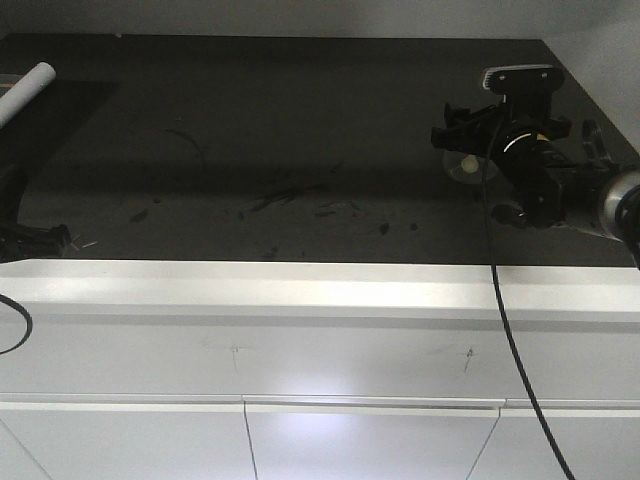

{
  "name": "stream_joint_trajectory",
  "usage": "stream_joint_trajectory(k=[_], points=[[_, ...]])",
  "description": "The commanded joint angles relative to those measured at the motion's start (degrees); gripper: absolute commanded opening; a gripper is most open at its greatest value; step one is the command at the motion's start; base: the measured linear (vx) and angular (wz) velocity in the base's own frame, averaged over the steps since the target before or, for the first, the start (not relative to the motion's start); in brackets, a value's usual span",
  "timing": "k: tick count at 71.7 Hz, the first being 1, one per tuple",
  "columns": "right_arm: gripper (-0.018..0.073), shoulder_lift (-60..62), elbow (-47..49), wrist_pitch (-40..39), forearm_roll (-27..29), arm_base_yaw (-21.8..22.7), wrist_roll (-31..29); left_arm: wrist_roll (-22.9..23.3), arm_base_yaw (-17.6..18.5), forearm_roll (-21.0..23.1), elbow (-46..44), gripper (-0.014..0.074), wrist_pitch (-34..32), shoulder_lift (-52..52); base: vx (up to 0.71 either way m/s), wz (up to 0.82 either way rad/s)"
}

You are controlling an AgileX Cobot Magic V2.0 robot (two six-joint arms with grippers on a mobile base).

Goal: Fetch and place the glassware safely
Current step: 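Close the right gripper on the jar's white lid knob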

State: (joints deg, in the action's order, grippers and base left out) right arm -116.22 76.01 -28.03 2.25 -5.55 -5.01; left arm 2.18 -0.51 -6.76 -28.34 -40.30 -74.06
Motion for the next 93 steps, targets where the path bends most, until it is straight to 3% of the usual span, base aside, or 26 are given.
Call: stream_joint_trajectory(k=[1, 50, 59, 78, 93], points=[[0.0553, 2.02, 3.2, -3.85, 1.85, 0.2, -0.79, 0.32, 0.26, 0.45, -1.49, -0.0007, -5.27, 1.58, 0.0, 0.0], [0.0508, -3.55, 6.42, -4.47, 1.6, 2.01, -1.46, -0.08, 0.26, 0.45, -1.49, -0.0007, -5.33, 1.27, 0.0, 0.0], [0.0405, -3.55, 6.42, -5.18, 1.65, 2.01, -1.48, -0.08, 0.26, 0.45, -1.49, -0.0007, -5.33, 1.27, 0.0, 0.0], [-0.0015, -3.5, 6.42, -4.61, 1.65, 2.01, -1.53, -0.08, 0.26, 0.45, -1.49, -0.0007, -5.33, 1.27, 0.0, 0.0], [-0.0008, -1.97, 6.42, -4.84, 1.65, 1.83, -1.53, -0.08, 0.26, 0.45, -1.49, -0.0007, -5.33, 1.27, 0.0, 0.0]])
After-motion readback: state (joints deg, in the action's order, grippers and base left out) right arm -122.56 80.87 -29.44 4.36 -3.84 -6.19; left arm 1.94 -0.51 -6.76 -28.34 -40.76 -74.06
